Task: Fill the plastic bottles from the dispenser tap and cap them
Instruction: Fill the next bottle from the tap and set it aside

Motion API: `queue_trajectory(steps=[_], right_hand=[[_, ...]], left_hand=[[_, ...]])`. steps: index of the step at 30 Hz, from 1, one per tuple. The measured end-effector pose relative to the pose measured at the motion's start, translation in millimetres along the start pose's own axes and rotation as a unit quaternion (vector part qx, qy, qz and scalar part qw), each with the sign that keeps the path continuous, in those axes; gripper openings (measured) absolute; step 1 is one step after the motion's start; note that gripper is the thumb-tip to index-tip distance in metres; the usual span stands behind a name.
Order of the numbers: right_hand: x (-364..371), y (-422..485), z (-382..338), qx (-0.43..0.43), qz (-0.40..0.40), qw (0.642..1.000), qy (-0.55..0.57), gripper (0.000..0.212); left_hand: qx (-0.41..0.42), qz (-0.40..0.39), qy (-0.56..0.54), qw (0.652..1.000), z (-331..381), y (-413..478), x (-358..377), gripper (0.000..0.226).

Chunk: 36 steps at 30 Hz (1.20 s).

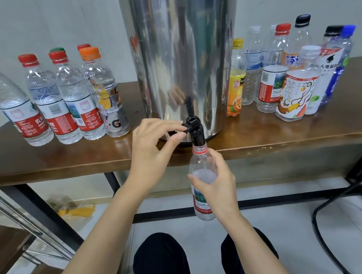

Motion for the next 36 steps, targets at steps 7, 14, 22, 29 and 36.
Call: queue_trajectory(steps=[7,14,22,29,36], right_hand=[[0,-1,0,0.002,0.006,1.0,-0.001,0.07],[-1,-2,1,-0.005,0.01,1.0,-0.017,0.072],[-2,-2,1,-0.009,0.011,1.0,-0.021,0.072],[1,-6,8,0.005,0.006,1.0,-0.025,0.073],[-2,-7,12,0.02,0.01,0.999,-0.023,0.073]], left_hand=[[-0.027,-0.005,-0.072,0.997,-18,1,9,0.016],[-0.086,0.08,-0.148,0.982,-20,-14,20,0.023],[-0.092,0.097,-0.151,0.979,-21,-16,20,0.028],[-0.097,0.1,-0.169,0.976,-22,-17,22,0.026],[-0.104,0.102,-0.174,0.974,-22,-17,22,0.028]])
Point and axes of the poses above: each hand's wrist, its own y-axis towards the middle knuckle, its own x-axis out of the palm, z = x × y, the point moved 10 cm from there along y, towards the middle knuckle
